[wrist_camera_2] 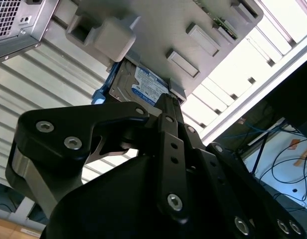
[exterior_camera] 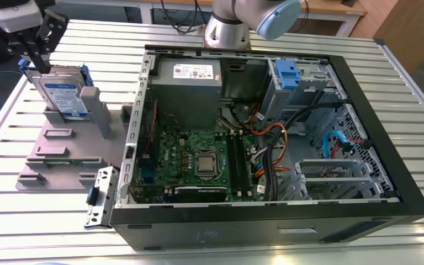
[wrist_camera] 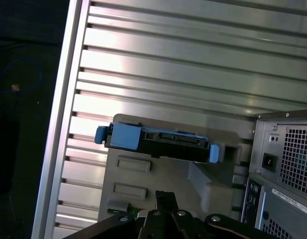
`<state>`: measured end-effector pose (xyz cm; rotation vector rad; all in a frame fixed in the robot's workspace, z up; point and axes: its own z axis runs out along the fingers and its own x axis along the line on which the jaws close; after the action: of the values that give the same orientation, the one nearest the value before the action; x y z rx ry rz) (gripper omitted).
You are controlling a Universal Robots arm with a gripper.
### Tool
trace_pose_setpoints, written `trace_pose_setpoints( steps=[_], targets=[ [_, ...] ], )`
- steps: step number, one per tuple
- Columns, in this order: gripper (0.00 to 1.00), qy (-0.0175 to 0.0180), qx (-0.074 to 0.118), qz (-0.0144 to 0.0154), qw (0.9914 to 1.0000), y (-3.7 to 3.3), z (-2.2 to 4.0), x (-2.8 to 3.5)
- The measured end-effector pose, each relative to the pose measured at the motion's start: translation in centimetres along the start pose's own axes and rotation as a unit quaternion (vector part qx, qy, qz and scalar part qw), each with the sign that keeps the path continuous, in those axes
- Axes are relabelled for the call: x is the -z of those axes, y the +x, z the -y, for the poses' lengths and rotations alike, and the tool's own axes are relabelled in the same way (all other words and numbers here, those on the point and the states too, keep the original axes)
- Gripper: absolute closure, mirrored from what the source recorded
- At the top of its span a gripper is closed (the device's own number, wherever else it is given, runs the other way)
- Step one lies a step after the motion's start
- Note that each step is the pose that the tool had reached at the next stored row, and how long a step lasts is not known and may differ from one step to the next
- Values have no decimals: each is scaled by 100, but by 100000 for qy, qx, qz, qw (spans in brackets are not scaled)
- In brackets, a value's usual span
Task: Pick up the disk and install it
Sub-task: 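Pick up the disk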
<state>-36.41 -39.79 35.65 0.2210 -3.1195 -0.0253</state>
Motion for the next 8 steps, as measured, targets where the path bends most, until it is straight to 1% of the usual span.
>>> trace_pose_setpoints(
  steps=[8],
  targets=[
    [89, 11, 1004, -18, 99995, 0, 0, 0]
  ],
)
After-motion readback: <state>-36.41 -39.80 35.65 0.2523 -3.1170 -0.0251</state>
